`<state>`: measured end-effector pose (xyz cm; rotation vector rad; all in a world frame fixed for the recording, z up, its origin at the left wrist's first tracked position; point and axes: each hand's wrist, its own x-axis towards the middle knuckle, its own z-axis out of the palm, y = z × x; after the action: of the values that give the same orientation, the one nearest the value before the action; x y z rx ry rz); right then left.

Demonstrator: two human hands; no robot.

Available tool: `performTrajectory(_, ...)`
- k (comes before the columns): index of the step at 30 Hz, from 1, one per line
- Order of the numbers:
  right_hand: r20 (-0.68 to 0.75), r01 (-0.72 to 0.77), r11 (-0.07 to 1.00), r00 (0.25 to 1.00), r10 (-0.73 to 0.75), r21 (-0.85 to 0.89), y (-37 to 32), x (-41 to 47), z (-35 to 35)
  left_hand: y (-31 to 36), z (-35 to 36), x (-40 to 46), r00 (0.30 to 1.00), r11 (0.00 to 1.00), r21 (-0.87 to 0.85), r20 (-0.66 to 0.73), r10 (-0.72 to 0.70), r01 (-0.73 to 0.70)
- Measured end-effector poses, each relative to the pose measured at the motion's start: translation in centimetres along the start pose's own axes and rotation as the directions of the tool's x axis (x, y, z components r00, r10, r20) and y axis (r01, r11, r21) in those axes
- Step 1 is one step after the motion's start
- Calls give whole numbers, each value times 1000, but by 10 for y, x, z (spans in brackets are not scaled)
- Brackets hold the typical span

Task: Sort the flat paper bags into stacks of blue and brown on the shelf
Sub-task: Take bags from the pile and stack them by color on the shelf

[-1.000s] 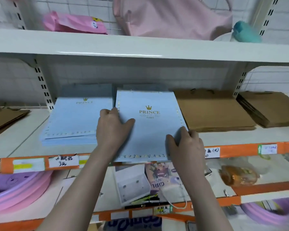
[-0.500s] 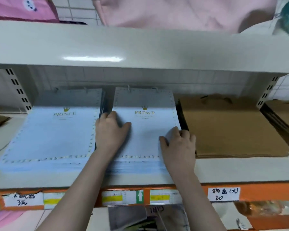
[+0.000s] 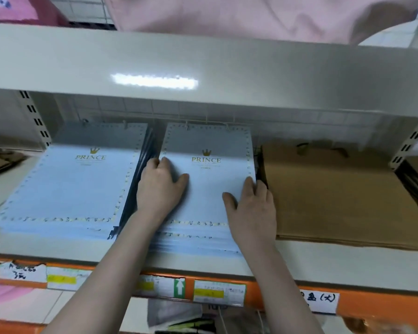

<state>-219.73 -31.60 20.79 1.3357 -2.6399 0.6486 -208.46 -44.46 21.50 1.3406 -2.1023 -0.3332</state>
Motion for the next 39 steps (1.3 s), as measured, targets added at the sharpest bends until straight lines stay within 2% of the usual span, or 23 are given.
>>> performTrajectory(5,-67,23,1000,998,-23,10,4,-10,-3,7,-5,-12,996,994,106,-84,41,-32)
performTrajectory(9,-233,64,997,971,-54,37,8,-25,1,10,-14,-40,985,986,164,-166,54,-27)
performTrajectory(12,-236,123,991,966,-109,48,6,-43,-1,5,-20,-71,967,981,193,-247,57,-9)
performTrajectory(14,-259,180,982,953,-159,59,3,-55,2,-3,-27,-93,962,977,204,-273,0,58)
performTrajectory(19,-191,278,956,948,-256,99,-19,-84,11,-35,-57,-136,946,937,293,-311,-96,191)
performTrajectory(23,-103,356,921,933,-344,155,-51,-107,19,-62,-90,-163,898,896,282,-379,-225,343)
performTrajectory(27,-140,454,872,890,-435,181,-90,-131,24,-94,-123,-187,842,868,229,-441,-311,440)
performTrajectory(31,-155,511,834,859,-487,210,-136,-154,30,-132,-160,-207,811,852,233,-496,-311,469)
performTrajectory(39,-117,506,823,862,-494,257,-259,-210,54,-245,-243,-243,772,819,212,-519,-367,533)
